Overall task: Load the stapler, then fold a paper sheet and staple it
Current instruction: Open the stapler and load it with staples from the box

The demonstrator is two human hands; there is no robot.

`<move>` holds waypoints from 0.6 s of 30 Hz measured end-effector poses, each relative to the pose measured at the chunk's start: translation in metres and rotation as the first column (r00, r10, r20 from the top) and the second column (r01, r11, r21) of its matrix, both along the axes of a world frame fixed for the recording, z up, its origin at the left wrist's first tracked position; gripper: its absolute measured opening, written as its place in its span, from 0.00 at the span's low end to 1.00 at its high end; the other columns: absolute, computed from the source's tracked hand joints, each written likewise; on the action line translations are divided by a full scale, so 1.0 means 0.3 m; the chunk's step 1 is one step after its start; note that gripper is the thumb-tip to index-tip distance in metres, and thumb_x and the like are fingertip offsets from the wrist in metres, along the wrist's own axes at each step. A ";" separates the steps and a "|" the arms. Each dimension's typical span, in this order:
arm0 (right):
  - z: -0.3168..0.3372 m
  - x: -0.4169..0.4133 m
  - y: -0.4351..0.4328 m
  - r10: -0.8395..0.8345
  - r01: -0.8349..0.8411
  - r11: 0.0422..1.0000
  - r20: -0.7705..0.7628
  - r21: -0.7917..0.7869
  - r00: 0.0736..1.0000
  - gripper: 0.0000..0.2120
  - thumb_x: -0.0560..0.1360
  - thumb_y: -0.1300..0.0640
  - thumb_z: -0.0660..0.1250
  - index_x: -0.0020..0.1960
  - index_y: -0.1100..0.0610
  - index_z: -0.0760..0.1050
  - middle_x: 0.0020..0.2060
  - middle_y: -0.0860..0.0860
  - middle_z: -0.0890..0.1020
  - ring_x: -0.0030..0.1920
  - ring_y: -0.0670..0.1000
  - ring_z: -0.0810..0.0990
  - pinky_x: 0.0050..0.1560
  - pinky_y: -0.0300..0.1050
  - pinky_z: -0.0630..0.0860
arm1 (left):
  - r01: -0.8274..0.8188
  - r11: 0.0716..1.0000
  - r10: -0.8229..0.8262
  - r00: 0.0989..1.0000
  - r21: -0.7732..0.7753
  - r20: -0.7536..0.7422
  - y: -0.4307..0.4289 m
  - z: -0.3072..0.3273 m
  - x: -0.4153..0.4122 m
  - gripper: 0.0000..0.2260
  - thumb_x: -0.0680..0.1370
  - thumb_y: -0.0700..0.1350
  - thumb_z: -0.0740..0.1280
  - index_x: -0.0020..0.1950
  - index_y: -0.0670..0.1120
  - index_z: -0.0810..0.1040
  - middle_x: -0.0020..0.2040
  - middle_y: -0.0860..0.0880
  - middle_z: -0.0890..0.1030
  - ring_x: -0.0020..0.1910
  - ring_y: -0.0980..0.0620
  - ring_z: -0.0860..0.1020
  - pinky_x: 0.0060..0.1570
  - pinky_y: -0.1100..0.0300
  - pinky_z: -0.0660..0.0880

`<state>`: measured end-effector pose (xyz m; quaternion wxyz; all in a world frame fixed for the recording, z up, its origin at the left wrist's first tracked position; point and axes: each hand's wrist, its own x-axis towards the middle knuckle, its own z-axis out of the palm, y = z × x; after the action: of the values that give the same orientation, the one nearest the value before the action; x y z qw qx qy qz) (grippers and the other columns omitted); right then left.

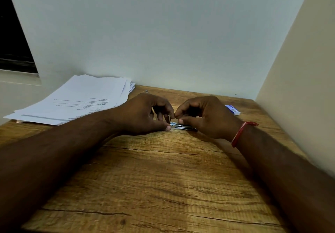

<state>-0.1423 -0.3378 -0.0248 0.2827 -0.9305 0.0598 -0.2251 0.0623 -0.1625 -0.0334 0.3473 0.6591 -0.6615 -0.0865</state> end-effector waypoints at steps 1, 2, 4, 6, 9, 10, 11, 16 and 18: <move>0.000 -0.001 0.001 0.008 -0.008 1.000 0.003 -0.011 1.000 0.09 0.76 0.63 0.81 0.54 0.53 0.89 0.46 0.44 0.89 0.48 0.41 0.88 0.51 0.32 0.81 | 0.000 1.000 0.000 1.000 0.001 0.000 -0.001 -0.001 0.000 0.11 0.74 0.48 0.86 0.53 0.55 0.89 0.44 0.61 0.87 0.41 0.63 0.83 0.39 0.68 0.77; 0.000 -0.001 0.001 0.015 -0.014 1.000 0.006 -0.020 1.000 0.09 0.76 0.63 0.81 0.55 0.53 0.89 0.47 0.44 0.90 0.49 0.41 0.88 0.52 0.34 0.82 | 0.001 1.000 -0.001 1.000 -0.001 -0.001 0.000 -0.002 0.000 0.12 0.74 0.48 0.86 0.53 0.55 0.89 0.43 0.60 0.87 0.41 0.62 0.83 0.39 0.68 0.77; -0.001 -0.003 0.000 0.027 -0.027 0.999 0.007 -0.035 1.000 0.11 0.76 0.62 0.81 0.56 0.53 0.88 0.49 0.45 0.90 0.50 0.43 0.89 0.55 0.39 0.84 | 0.004 1.000 -0.004 1.000 -0.005 -0.004 -0.001 -0.003 -0.001 0.12 0.74 0.48 0.86 0.53 0.55 0.89 0.43 0.60 0.87 0.40 0.62 0.83 0.39 0.68 0.77; -0.002 -0.004 -0.002 0.041 -0.040 0.998 0.008 -0.042 0.999 0.13 0.76 0.63 0.81 0.58 0.53 0.87 0.50 0.46 0.90 0.51 0.44 0.89 0.56 0.43 0.86 | 0.004 1.000 -0.004 1.000 -0.001 -0.005 -0.001 -0.002 0.000 0.12 0.73 0.48 0.86 0.54 0.54 0.88 0.44 0.60 0.87 0.41 0.62 0.84 0.40 0.67 0.78; -0.002 -0.002 -0.005 0.061 -0.060 0.998 0.012 -0.027 0.998 0.15 0.76 0.64 0.81 0.60 0.54 0.86 0.49 0.46 0.90 0.51 0.47 0.90 0.56 0.44 0.86 | 0.001 1.000 -0.001 1.000 0.005 -0.009 -0.001 -0.005 0.002 0.12 0.74 0.49 0.86 0.54 0.55 0.88 0.44 0.60 0.87 0.42 0.61 0.85 0.40 0.66 0.79; -0.003 -0.002 -0.005 0.067 -0.066 0.998 0.016 -0.015 0.998 0.16 0.75 0.64 0.82 0.61 0.54 0.86 0.49 0.47 0.90 0.50 0.48 0.90 0.56 0.45 0.86 | 0.004 1.000 -0.004 1.000 0.004 -0.012 -0.001 -0.006 0.003 0.12 0.74 0.49 0.86 0.54 0.55 0.88 0.45 0.59 0.88 0.43 0.60 0.85 0.41 0.64 0.79; -0.004 -0.003 -0.005 0.071 -0.071 0.997 0.021 -0.005 0.997 0.16 0.75 0.65 0.82 0.61 0.55 0.85 0.48 0.47 0.90 0.50 0.48 0.90 0.56 0.46 0.86 | 0.005 1.000 -0.005 1.000 0.001 -0.015 -0.002 -0.007 0.004 0.12 0.74 0.49 0.86 0.54 0.55 0.88 0.45 0.58 0.88 0.43 0.59 0.86 0.41 0.63 0.80; 0.002 -0.007 0.001 0.071 -0.072 0.997 0.027 0.028 0.997 0.18 0.74 0.65 0.82 0.62 0.56 0.84 0.48 0.48 0.91 0.49 0.49 0.90 0.56 0.45 0.87 | 0.004 1.000 -0.004 1.000 0.001 -0.024 -0.002 -0.008 0.002 0.11 0.74 0.49 0.86 0.53 0.56 0.88 0.44 0.59 0.88 0.42 0.60 0.85 0.42 0.58 0.81; 0.003 -0.008 0.004 0.068 -0.069 0.997 0.029 0.034 0.997 0.19 0.74 0.65 0.83 0.63 0.56 0.84 0.48 0.48 0.91 0.49 0.49 0.90 0.56 0.45 0.87 | 0.012 1.000 -0.012 0.999 0.004 -0.031 -0.002 -0.010 0.003 0.11 0.74 0.50 0.86 0.53 0.56 0.88 0.45 0.58 0.88 0.42 0.60 0.85 0.42 0.59 0.81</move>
<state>-0.1446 -0.3365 -0.0239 0.3073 -0.9237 0.0278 -0.2270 0.0632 -0.1632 -0.0363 0.3557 0.6544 -0.6597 -0.0999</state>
